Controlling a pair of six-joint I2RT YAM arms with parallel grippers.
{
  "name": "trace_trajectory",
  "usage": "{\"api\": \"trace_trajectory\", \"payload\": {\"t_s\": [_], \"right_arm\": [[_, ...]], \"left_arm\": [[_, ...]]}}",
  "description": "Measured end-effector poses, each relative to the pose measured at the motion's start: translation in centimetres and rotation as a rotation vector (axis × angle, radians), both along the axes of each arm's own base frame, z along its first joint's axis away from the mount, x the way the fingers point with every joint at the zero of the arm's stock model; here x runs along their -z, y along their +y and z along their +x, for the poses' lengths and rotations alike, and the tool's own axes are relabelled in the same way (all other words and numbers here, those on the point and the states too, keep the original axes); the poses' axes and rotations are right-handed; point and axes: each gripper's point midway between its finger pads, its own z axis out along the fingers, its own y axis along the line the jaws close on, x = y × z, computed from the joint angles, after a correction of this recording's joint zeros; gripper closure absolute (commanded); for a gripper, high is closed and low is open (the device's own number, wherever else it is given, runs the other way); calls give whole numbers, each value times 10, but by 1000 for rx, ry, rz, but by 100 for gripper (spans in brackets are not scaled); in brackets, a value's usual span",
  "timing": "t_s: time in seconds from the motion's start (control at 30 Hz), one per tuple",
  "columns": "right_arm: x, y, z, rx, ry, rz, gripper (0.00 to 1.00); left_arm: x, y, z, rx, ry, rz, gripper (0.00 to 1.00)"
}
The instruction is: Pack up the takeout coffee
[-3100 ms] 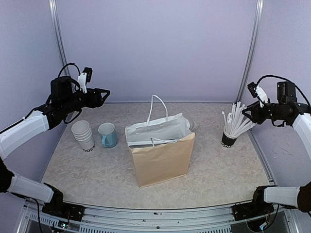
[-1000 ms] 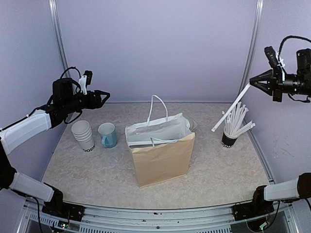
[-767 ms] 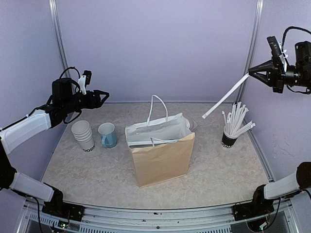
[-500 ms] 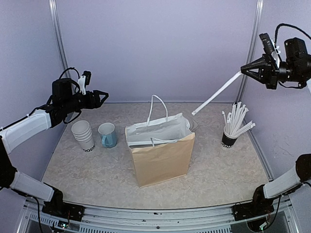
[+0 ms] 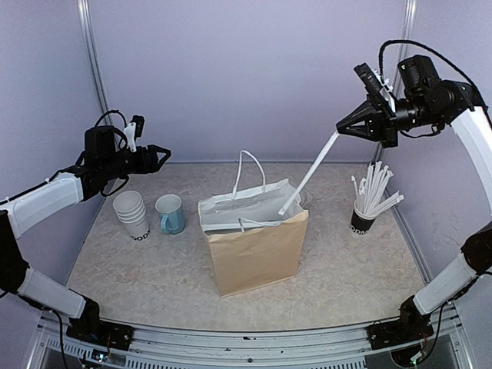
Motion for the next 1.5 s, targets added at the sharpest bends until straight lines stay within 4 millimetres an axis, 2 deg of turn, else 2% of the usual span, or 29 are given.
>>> {"api": "trace_trajectory", "payload": {"t_s": [0.37,0.47,0.67,0.8,0.9,1.03,1.07,1.13,1.2,1.33,1.5], "right_arm": [[54,65,12,-18,-67,-232,100],[59,73,14,-5,-124,-286,100],[59,65,30,79,-211,-354,100],[80,78,27,84,-242,-434,100],[108,98,18,51,-256,-518,99],[139,126,5,-10,-266,-596,80],[143,133,-1,-31,-266,-601,72],[145,149,-15,-87,-264,-590,51],[136,166,-30,-134,-271,-550,39],[112,188,-47,-181,-289,-460,35],[96,185,-46,-174,-292,-414,33]], "left_arm": [[9,3,4,15,35,-24,29],[11,3,5,14,41,-27,29],[15,2,6,21,52,-30,29],[15,1,5,26,53,-33,29],[15,2,6,26,54,-38,29],[14,4,6,21,56,-41,29],[14,4,6,21,56,-41,29],[14,4,6,21,56,-42,29],[14,4,6,21,57,-42,29],[14,4,6,22,57,-44,29],[13,1,5,38,57,-52,29]]}}
